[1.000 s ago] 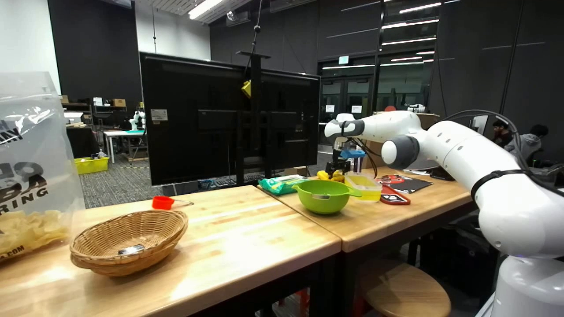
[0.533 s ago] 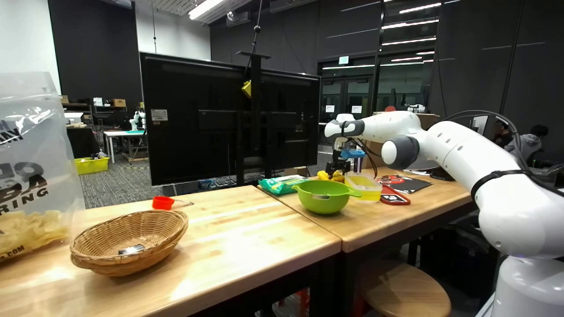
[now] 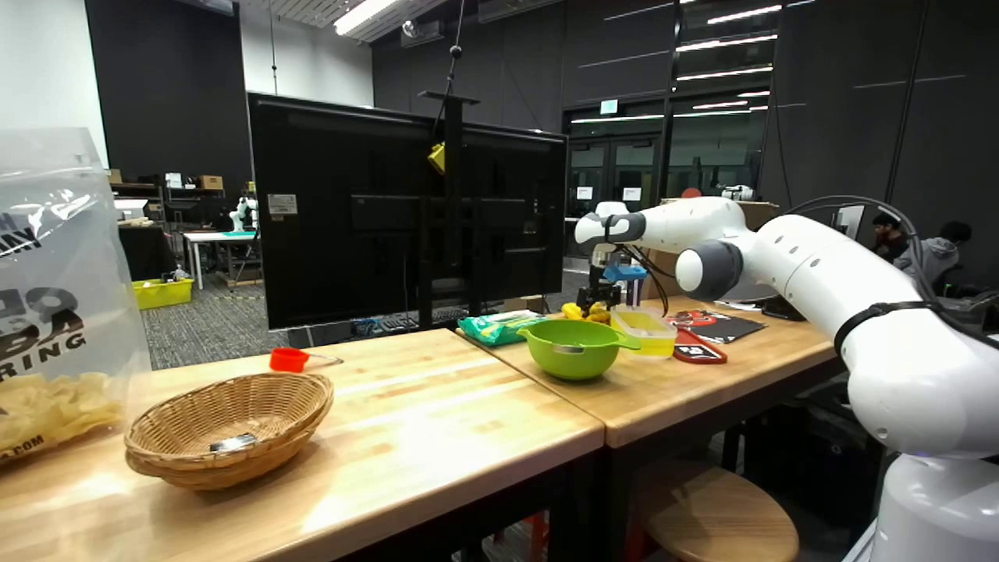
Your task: Put the yellow cloth in the yellow bowl
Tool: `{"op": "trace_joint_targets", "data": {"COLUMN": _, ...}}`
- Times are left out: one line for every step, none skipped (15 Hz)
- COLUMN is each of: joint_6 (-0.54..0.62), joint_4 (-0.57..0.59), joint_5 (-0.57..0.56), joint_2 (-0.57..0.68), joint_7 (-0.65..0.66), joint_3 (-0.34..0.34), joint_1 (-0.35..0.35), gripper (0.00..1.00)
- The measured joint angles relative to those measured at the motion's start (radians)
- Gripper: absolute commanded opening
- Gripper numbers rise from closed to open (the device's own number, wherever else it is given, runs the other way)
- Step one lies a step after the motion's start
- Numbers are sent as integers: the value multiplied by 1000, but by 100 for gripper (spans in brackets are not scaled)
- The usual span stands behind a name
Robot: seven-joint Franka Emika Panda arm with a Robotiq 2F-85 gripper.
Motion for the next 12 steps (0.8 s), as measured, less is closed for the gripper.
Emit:
{"op": "trace_joint_targets", "data": {"joint_6": 1, "joint_4": 0, "joint_5": 1, "joint_2": 0, "joint_7": 0, "joint_3": 0, "joint_1": 0, "gripper": 69}}
{"op": "trace_joint_targets", "data": {"joint_6": 1, "joint_4": 0, "joint_5": 1, "joint_2": 0, "joint_7": 1, "joint_3": 1, "joint_1": 0, "gripper": 62}}
{"op": "trace_joint_targets", "data": {"joint_6": 2, "joint_4": 0, "joint_5": 1, "joint_2": -1, "joint_7": 1, "joint_3": 2, "joint_1": 0, "gripper": 55}}
{"op": "trace_joint_targets", "data": {"joint_6": 2, "joint_4": 2, "joint_5": 2, "joint_2": -1, "joint_7": 1, "joint_3": 3, "joint_1": 0, "gripper": 46}}
{"op": "trace_joint_targets", "data": {"joint_6": 2, "joint_4": 3, "joint_5": 2, "joint_2": -3, "joint_7": 1, "joint_3": 4, "joint_1": 1, "gripper": 40}}
{"op": "trace_joint_targets", "data": {"joint_6": 2, "joint_4": 4, "joint_5": 2, "joint_2": -4, "joint_7": 1, "joint_3": 4, "joint_1": 1, "gripper": 31}}
{"op": "trace_joint_targets", "data": {"joint_6": 2, "joint_4": 6, "joint_5": 2, "joint_2": -4, "joint_7": 1, "joint_3": 4, "joint_1": 1, "gripper": 24}}
{"op": "trace_joint_targets", "data": {"joint_6": 2, "joint_4": 8, "joint_5": 2, "joint_2": -4, "joint_7": 1, "joint_3": 4, "joint_1": 1, "gripper": 18}}
{"op": "trace_joint_targets", "data": {"joint_6": 2, "joint_4": 10, "joint_5": 2, "joint_2": -4, "joint_7": 1, "joint_3": 4, "joint_1": 1, "gripper": 10}}
{"op": "trace_joint_targets", "data": {"joint_6": 2, "joint_4": 11, "joint_5": 2, "joint_2": -4, "joint_7": 1, "joint_3": 4, "joint_1": 1, "gripper": 5}}
{"op": "trace_joint_targets", "data": {"joint_6": 2, "joint_4": 13, "joint_5": 2, "joint_2": -4, "joint_7": 1, "joint_3": 4, "joint_1": 1, "gripper": 3}}
{"op": "trace_joint_targets", "data": {"joint_6": 2, "joint_4": 14, "joint_5": 2, "joint_2": -4, "joint_7": 1, "joint_3": 4, "joint_1": 1, "gripper": 5}}
